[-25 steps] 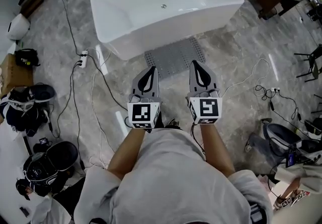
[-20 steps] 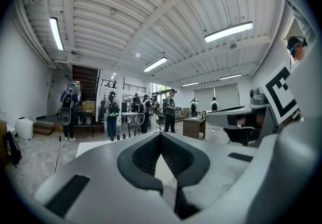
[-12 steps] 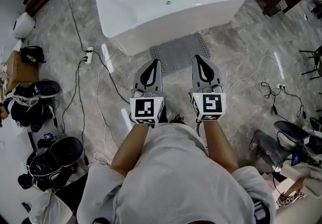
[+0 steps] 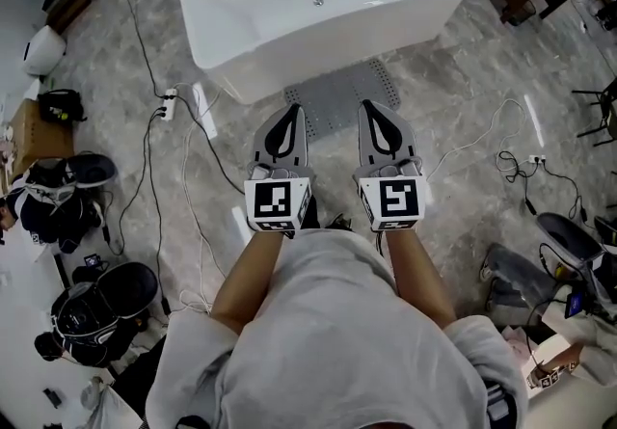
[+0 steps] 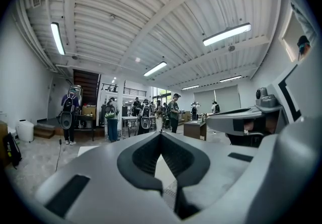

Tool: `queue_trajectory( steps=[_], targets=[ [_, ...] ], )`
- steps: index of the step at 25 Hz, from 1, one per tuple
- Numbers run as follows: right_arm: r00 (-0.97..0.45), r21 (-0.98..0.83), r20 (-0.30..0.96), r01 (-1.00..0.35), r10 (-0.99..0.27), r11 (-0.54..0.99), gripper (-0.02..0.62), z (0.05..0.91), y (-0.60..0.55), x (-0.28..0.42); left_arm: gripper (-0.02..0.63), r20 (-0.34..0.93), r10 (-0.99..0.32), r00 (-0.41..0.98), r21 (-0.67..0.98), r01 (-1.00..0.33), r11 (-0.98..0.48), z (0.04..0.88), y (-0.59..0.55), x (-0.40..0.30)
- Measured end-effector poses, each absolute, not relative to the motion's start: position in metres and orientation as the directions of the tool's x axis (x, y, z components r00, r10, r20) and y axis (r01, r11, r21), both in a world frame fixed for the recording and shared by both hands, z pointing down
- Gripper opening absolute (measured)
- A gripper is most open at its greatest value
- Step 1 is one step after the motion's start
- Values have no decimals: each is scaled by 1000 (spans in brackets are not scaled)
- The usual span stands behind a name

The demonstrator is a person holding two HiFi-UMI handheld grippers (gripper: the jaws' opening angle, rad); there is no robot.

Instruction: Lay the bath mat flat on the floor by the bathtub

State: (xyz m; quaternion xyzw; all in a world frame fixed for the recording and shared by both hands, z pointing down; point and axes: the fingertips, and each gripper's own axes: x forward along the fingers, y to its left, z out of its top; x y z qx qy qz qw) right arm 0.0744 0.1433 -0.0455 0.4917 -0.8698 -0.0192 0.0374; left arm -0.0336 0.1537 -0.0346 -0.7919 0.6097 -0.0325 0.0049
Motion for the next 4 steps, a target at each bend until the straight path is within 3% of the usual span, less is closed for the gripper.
queue_trajectory(
  steps=[4],
  targets=[
    [-519, 67, 47, -851, -854, 521, 6, -42, 147, 75, 11, 43, -966, 256, -50, -965, -258, -34, 155, -31]
  ],
)
